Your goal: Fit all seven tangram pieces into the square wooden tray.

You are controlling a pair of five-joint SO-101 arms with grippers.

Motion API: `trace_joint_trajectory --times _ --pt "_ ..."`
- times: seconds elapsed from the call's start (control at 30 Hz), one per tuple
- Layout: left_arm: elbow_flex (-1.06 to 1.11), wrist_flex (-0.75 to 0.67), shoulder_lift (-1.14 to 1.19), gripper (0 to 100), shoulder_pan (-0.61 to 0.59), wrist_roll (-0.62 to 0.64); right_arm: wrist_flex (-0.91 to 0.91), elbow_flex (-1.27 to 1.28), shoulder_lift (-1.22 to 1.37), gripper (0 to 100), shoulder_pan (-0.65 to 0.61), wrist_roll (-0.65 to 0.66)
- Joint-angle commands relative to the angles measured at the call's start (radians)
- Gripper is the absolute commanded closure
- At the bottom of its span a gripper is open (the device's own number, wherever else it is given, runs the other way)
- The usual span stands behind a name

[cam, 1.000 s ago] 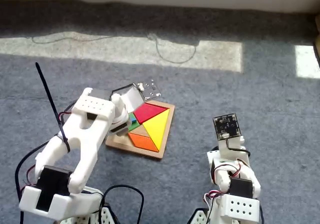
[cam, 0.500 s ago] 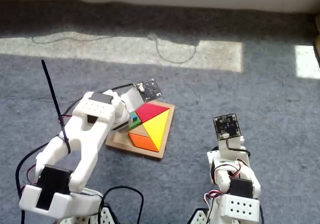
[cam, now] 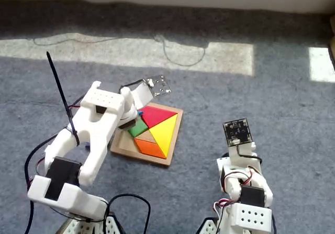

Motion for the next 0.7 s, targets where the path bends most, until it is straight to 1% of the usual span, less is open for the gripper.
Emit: trace_joint_trajectory --times 0.0,0.07,0.3,0.37,0.5,0.53,0.67 --pt "-0.065 0.026 -0.050 94 0.005 0.044 0.008 0.033 -0.012 98.6 0.012 0.000" --pt "-0.085 0.026 -0.036 95 0.002 0.071 0.008 0.033 -0.012 98.6 0.012 0.000" --pt "-0.170 0.031 0.058 94 0.002 0.161 0.008 0.033 -0.012 98.6 0.012 0.000" --pt "-0.191 0.034 0.062 90 0.001 0.216 0.008 0.033 -0.012 98.6 0.012 0.000" --pt "-0.193 0.035 0.033 75 0.001 0.350 0.008 0.033 -0.012 98.6 0.012 0.000" --pt "-0.191 0.035 0.025 74 0.002 0.370 0.008 0.033 -0.012 98.6 0.012 0.000" --pt "-0.189 0.028 0.028 75 0.008 0.377 0.008 0.033 -0.012 98.6 0.012 0.000"
